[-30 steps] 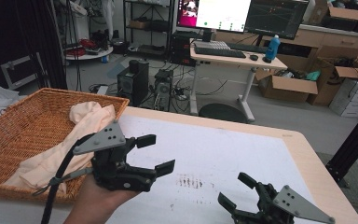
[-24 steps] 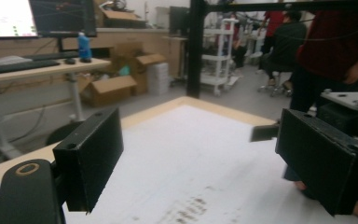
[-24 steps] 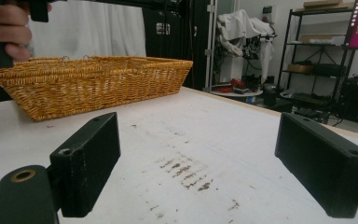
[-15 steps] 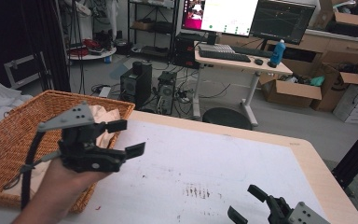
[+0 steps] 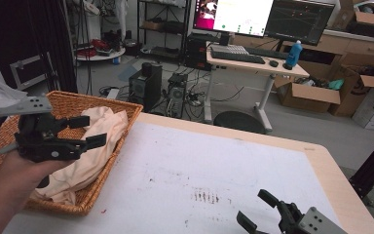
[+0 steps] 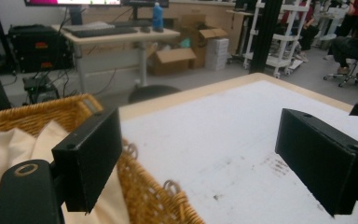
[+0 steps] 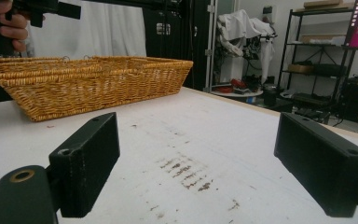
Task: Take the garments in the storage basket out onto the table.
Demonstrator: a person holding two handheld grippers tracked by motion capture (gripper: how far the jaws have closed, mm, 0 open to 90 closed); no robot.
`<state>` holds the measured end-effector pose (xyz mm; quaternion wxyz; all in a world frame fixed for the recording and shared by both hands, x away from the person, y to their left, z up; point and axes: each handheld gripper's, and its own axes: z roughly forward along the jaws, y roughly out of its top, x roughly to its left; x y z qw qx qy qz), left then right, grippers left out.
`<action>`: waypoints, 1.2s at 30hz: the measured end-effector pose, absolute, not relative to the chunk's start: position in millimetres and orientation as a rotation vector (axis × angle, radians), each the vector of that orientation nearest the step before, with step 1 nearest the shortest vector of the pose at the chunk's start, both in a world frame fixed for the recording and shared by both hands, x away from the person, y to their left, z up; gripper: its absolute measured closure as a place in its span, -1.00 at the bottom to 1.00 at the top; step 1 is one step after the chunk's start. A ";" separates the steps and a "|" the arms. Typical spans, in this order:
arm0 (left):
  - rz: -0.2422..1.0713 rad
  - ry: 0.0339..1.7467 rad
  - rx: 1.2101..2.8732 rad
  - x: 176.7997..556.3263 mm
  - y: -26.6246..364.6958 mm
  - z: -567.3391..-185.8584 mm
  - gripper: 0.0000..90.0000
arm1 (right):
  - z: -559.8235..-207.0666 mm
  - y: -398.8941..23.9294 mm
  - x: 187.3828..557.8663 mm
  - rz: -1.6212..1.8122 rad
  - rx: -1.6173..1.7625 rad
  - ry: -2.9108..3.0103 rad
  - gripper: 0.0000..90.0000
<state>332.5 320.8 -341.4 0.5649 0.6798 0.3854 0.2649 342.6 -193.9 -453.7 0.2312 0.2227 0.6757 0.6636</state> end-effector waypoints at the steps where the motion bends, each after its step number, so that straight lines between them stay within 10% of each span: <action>1: 0.623 0.912 1.599 333.3 322.1 -342.2 -0.66 | -453.7 -193.9 342.5 1.825 0.614 1.858 -0.69; 36: 0.498 1.374 1.780 444.5 354.4 -402.5 -0.66 | -453.8 -194.9 343.3 1.837 0.626 1.854 -0.70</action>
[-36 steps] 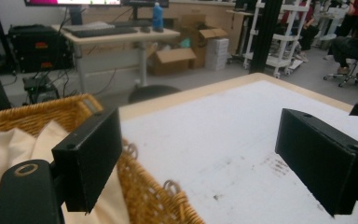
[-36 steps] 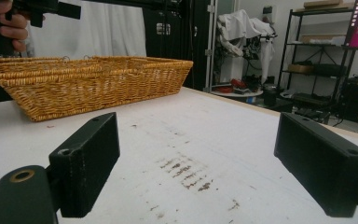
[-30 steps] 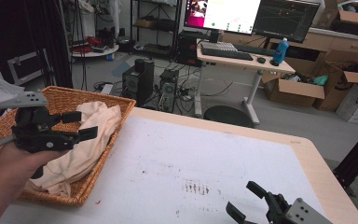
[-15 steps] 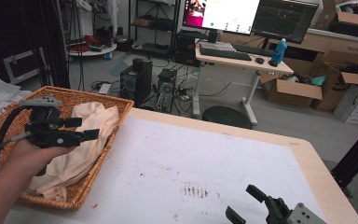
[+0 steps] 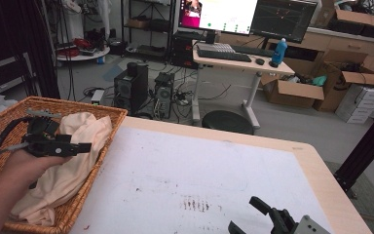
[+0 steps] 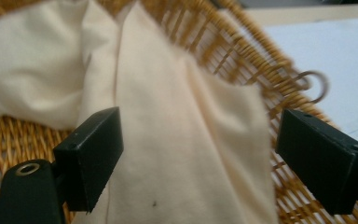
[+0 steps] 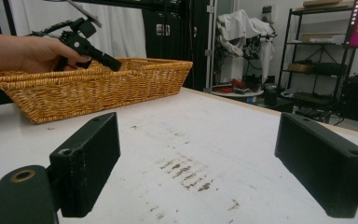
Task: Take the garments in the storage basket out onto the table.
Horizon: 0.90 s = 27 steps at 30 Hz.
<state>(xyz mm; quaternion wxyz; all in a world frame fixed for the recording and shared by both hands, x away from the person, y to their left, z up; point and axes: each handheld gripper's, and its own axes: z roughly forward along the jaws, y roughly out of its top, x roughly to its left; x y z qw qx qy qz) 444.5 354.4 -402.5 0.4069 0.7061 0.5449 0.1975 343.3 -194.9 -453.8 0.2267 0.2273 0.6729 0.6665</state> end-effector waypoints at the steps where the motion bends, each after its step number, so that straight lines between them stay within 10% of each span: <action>1: 0.497 1.381 1.796 446.9 354.1 -403.7 -0.65 | -453.8 -195.0 343.2 1.837 0.628 1.856 -0.70; 18: 0.572 1.454 2.046 460.6 344.5 -427.8 -0.63 | -453.9 -195.1 343.2 1.837 0.627 1.852 -0.70; 27: 0.441 1.392 2.061 453.7 342.0 -424.0 0.69 | -454.1 -195.3 342.7 1.837 0.628 1.847 -0.68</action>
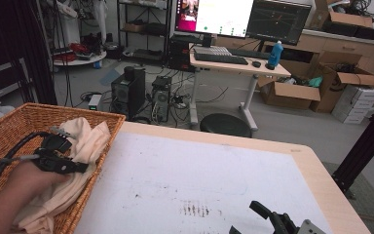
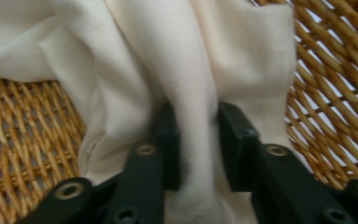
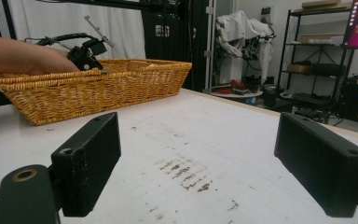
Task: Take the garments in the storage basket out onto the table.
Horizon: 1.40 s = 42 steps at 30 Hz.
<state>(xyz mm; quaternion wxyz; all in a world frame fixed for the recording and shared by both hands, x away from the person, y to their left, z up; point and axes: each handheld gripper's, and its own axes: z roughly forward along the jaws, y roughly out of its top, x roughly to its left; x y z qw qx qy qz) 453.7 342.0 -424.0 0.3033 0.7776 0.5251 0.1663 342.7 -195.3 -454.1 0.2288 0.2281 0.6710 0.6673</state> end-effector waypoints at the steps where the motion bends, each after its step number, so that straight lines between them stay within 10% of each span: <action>1: 0.446 1.387 2.070 453.2 341.0 -423.2 0.69 | -454.1 -195.3 342.7 1.837 0.628 1.847 -0.68; 20: 0.372 1.383 2.021 445.8 350.4 -407.0 0.88 | -454.0 -195.4 342.9 1.839 0.626 1.846 -0.68; 42: 0.249 1.118 1.603 401.9 391.2 -354.5 0.88 | -454.0 -195.5 343.2 1.839 0.626 1.850 -0.68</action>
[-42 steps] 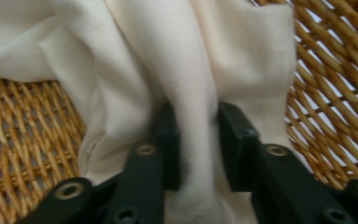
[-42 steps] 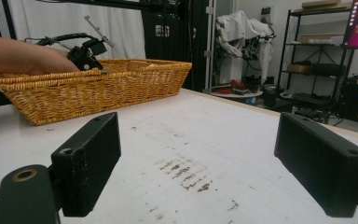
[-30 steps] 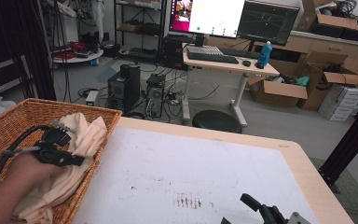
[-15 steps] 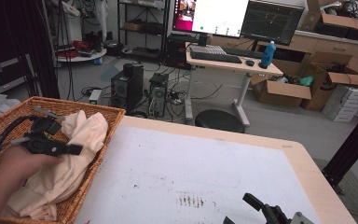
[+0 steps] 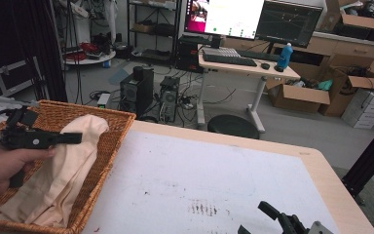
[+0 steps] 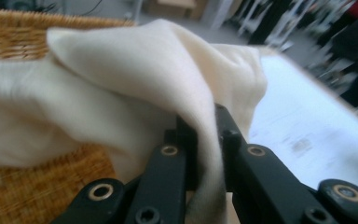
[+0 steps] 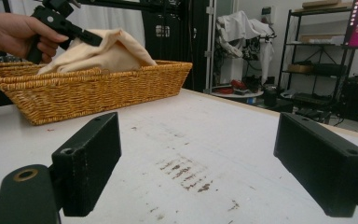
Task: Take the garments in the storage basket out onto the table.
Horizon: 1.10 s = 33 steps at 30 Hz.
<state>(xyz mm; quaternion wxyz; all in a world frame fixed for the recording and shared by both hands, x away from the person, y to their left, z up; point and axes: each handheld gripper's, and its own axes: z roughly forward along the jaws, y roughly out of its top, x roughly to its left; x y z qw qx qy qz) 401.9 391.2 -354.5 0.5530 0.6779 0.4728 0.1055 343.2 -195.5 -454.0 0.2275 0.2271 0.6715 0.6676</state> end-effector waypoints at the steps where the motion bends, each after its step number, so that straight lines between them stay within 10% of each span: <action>1: 0.242 1.107 1.590 400.8 391.6 -353.0 0.88 | -454.0 -195.5 343.2 1.839 0.626 1.850 -0.68; 33: 0.268 0.853 1.456 379.0 368.6 -268.0 0.88 | -454.0 -195.4 343.1 1.839 0.624 1.851 -0.68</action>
